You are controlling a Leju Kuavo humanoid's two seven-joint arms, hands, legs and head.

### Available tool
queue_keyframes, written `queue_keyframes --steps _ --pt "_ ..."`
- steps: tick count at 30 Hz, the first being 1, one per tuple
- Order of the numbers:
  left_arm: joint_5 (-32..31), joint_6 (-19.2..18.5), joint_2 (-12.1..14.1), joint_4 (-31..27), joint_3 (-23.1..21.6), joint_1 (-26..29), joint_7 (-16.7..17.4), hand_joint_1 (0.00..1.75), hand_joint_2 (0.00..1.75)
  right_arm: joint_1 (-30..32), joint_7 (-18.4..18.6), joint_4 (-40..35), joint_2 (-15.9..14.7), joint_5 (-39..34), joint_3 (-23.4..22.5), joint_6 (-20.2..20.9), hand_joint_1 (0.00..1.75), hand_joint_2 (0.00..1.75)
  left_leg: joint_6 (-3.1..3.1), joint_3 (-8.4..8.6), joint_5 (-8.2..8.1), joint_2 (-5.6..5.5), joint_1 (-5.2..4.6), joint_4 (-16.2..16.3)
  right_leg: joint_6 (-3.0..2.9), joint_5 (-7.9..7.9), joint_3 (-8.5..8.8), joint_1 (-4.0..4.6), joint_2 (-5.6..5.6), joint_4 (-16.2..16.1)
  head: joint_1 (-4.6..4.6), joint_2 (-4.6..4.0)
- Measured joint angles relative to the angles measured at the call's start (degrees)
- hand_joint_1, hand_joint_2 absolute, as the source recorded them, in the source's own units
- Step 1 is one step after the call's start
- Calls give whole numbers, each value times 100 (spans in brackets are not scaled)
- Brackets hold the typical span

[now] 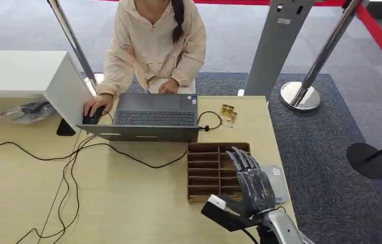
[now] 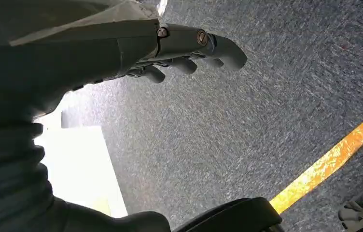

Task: Pass the card to the sensor for recognition and then transmit it.

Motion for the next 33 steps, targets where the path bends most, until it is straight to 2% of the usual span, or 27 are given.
queue_keyframes --steps 17,20,26,33 --pt "-2 2 0 -17 0 1 0 0 175 3 -4 245 57 -11 -13 -17 9 175 0 -1 0 0 0 0 0 0 0 0 0 0 0 0" --pt "-2 2 0 -26 -2 1 0 0 175 13 15 269 57 -33 -48 -26 12 175 0 0 0 0 0 0 0 0 0 0 0 0 0 0" --pt "2 9 0 -24 -2 -2 0 0 175 40 120 271 48 -92 -114 -72 31 175 0 4 0 0 0 0 0 0 0 0 0 0 0 0" --pt "37 26 0 -24 -2 -2 0 0 175 77 275 314 42 -92 -253 -144 35 175 0 5 0 -1 0 0 0 0 0 0 0 0 0 0"
